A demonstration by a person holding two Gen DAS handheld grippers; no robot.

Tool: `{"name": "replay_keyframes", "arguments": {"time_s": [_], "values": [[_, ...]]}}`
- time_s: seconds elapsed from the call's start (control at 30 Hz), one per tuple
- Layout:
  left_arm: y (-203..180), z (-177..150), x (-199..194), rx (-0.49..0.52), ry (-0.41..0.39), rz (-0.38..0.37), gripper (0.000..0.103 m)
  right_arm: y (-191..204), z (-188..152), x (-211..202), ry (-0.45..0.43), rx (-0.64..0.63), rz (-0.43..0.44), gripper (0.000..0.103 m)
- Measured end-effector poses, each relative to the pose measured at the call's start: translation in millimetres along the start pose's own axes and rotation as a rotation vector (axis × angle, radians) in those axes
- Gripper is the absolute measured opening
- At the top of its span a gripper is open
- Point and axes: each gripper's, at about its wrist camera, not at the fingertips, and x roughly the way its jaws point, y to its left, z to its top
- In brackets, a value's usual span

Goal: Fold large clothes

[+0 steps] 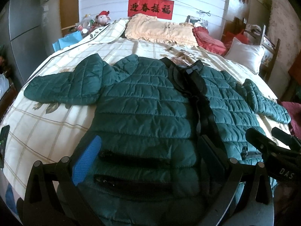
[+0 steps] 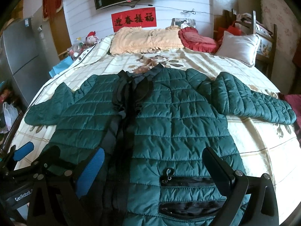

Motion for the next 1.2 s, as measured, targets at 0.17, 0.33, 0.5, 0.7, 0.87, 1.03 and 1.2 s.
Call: {"name": "replay_keyframes", "arguments": {"time_s": [0.17,0.33,0.5,0.7,0.87,1.03,1.2], "values": [[2,0,2,-0.005,0.005,-0.004,0.102,0,0,1,-0.012,-0.002,-0.012,0.103],[2,0,2,-0.006,0.003,-0.002,0.102,-1,2,2,-0.030,0.002,-0.010,0.103],[2,0,2,-0.006,0.004,-0.003,0.102,-1,3,4,-0.027,0.006,-0.009,0.103],[3,0,2,-0.005,0.004,-0.004,0.102,-1,2,8,0.005,0.004,-0.020,0.103],[5,0,4,-0.007,0.007,-0.003,0.102,0,2,9,0.013,0.005,-0.022,0.103],[5,-1,4,-0.009,0.005,-0.005,0.102,0,2,11,0.031,0.008,-0.021,0.103],[7,-1,5,-0.007,0.007,0.001,0.102,1,1,13,0.029,0.002,-0.028,0.103]]}}
